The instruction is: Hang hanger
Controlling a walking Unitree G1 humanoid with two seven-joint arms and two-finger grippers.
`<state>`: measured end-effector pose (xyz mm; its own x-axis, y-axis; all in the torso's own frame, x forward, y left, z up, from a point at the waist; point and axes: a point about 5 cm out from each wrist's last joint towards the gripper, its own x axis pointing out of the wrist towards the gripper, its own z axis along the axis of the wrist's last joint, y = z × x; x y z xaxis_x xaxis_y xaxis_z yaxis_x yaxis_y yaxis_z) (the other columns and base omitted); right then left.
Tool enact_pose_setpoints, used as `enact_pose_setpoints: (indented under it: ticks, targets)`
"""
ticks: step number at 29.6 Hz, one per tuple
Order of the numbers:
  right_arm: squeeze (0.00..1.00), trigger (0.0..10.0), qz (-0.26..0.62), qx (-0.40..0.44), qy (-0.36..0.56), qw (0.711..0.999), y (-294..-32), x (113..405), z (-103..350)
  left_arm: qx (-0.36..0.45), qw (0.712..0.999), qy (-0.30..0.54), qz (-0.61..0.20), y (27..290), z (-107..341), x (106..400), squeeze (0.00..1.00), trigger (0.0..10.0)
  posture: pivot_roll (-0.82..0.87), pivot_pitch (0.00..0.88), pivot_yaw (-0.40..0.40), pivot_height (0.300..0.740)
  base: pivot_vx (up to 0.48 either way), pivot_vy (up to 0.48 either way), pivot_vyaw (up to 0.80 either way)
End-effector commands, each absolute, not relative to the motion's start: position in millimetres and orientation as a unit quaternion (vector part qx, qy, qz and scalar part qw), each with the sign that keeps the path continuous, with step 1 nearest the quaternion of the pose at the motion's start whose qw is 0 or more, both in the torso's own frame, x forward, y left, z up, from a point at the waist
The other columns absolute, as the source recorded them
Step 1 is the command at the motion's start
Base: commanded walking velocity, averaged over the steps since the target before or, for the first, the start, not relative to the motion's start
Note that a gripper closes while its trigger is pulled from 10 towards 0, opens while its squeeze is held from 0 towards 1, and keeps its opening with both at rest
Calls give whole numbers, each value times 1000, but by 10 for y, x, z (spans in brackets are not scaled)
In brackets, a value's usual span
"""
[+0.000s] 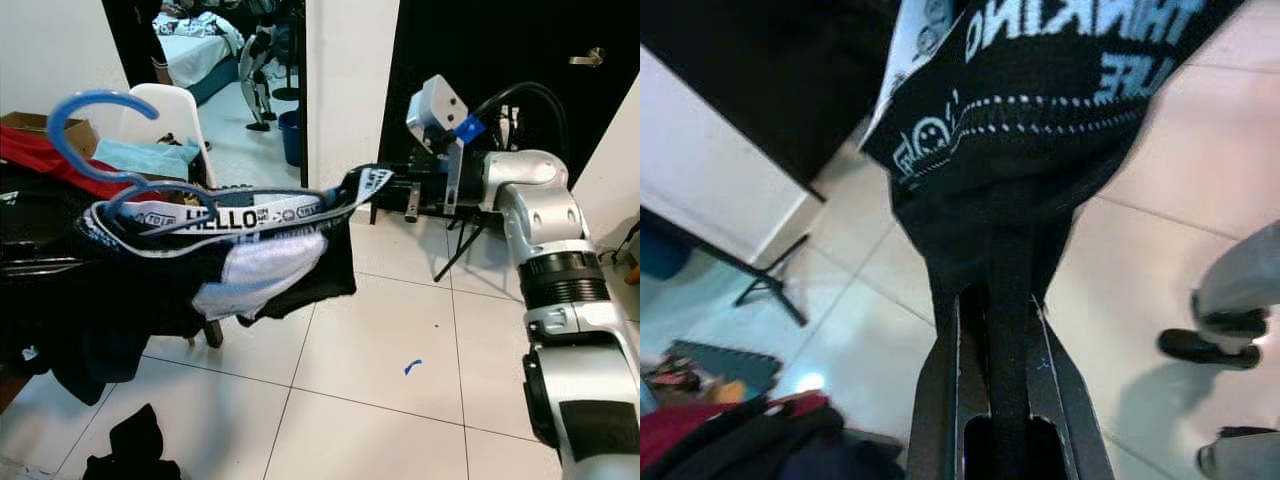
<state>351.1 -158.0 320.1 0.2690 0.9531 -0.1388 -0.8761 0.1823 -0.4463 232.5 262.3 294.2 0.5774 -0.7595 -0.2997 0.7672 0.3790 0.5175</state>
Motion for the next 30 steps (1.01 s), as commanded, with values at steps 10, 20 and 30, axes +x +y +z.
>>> enact_pose_setpoints:
  ticks: [10,20,30]
  targets:
    - [0,0,657,-274,-151,686,-1129,3379,3520,310,831,5,-462,2408,2711,2422,0,1451,-45,0,-56,740,0,0,0]
    - [0,784,665,-294,-140,672,-931,3386,3389,328,863,26,-382,2518,2618,2506,0,1608,-37,0,-49,740,0,0,0]
    - [1000,10000,616,-291,-103,725,-703,3527,3110,285,891,10,-353,2295,2466,2634,0,1451,-41,0,-43,740,0,0,0]
